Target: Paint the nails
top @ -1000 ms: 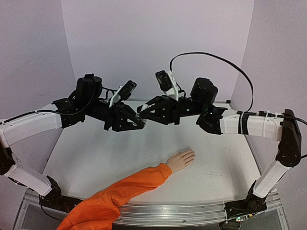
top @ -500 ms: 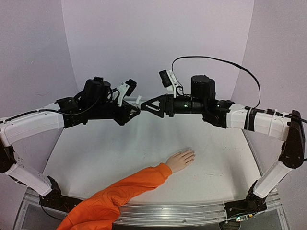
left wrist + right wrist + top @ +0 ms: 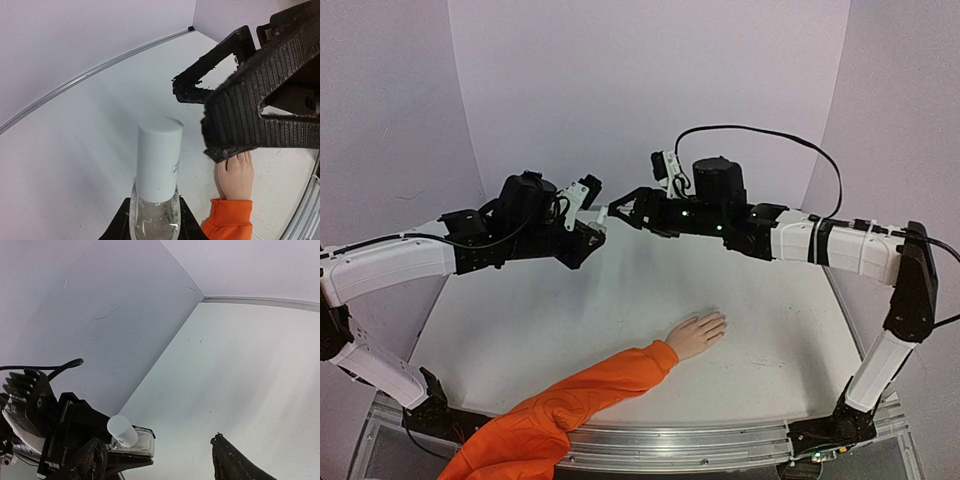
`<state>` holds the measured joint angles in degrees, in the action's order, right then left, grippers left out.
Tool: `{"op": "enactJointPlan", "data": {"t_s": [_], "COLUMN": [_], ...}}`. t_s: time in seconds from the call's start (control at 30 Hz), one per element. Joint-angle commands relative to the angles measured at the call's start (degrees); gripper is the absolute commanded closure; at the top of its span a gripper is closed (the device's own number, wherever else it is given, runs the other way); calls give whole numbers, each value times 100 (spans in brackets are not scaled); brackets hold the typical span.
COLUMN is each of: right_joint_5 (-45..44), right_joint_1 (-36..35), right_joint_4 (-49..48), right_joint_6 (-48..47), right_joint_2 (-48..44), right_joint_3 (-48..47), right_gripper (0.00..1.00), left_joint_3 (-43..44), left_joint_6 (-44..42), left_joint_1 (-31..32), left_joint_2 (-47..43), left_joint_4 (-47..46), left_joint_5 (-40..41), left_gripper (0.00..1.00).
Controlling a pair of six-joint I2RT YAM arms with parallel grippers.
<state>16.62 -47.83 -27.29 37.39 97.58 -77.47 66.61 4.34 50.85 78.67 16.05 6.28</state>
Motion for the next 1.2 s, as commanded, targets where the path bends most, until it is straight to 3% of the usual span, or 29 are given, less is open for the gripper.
{"op": "enactJointPlan", "data": {"t_s": [0.0,0.1,0.2,0.37,0.57,0.77,0.8,0.87,0.93,1.07,1.1,1.17], "right_joint_5": [-322,-414,-363,-262,-84,230,291,521,1345,4751,5191,5234], "right_joint_1": [-153,-202,-230,-337,-358,-354,-350,-305,-187,-151,-155,-164], "right_joint_4": [-189,-184,-193,-196,-278,-525,-535,-581,-870,-1840,-1928,-1942], "right_joint_6": [227,238,268,285,321,203,115,-198,-676,-2028,-2105,-2105], "right_joint_2": [44,129,257,431,544,490,427,275,63,-459,-557,-657], "right_joint_3": [-436,-541,-662,-830,-801,-630,-590,-470,-244,499,646,795], "right_gripper": [31,35,49,61,71,100,100,100,100,100,100,100], "left_joint_3": [-53,-54,2,62,63,18,-19,-94,-219,-430,-384,-231], "left_joint_6": [13,-47,-88,-42,-3,23,12,-15,65,688,872,1003], "left_joint_1": [4,5,4,4,4,-15,-41,-203,-518,-1144,-1200,-1202], "left_joint_2": [-229,-213,-148,-98,-139,-254,-299,-389,-500,-556,-518,-415], "left_joint_4": [-348,-357,-357,-357,-357,-452,-517,-670,-984,-2129,-2461,-2544], "left_joint_5": [26,-31,-72,-106,-131,-461,-689,-1648,-3047,-6536,-7389,-8002], "left_gripper": [100,100,100,100,100,100,100,100,100,100,100,100]}}
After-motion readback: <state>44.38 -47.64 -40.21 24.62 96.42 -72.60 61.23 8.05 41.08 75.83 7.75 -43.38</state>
